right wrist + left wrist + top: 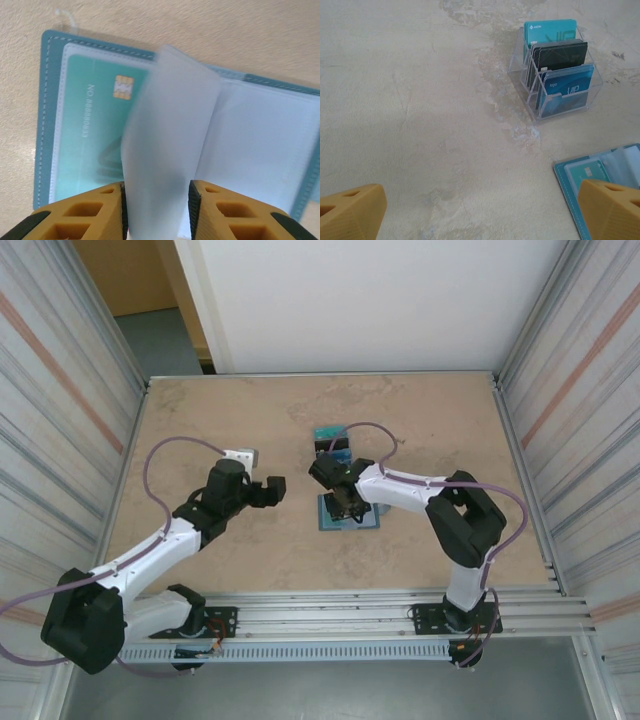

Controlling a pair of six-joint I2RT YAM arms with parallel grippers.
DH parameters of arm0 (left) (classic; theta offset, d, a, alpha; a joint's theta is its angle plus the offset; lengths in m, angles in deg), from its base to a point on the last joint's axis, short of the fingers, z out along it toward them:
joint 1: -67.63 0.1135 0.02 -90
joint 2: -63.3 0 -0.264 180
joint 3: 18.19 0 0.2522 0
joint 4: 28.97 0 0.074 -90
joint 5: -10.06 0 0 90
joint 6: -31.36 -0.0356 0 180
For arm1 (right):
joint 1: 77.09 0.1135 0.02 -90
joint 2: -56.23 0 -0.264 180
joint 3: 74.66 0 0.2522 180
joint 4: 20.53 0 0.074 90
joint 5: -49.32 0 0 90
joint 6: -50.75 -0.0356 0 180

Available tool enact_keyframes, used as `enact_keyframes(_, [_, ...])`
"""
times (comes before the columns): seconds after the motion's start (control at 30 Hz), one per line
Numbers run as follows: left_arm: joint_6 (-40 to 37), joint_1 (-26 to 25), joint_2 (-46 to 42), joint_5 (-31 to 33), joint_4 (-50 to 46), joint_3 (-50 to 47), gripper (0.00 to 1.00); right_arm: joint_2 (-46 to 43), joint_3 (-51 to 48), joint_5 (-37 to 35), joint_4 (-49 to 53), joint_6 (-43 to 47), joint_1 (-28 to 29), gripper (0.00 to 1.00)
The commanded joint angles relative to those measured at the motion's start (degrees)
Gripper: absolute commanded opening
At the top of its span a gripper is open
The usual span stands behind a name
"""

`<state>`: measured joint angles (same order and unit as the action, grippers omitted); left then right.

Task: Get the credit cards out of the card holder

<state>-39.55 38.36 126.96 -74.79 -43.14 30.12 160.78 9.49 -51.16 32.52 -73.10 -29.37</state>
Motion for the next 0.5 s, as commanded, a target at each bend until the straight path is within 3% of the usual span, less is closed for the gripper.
enact_keyframes(0.0, [-1.47,-0.51,-0.37,1.88,-1.3,1.99,0.99,-3.19,-0.49,-3.51,2.63,-1.03,-1.23,0.37])
enact_keyframes(0.47, [-3.36,-6.01,3.21,9.6,-3.38,4.36,0.99,-6.96,-7.43,0.25,0.18,-2.54,-7.42,0.38])
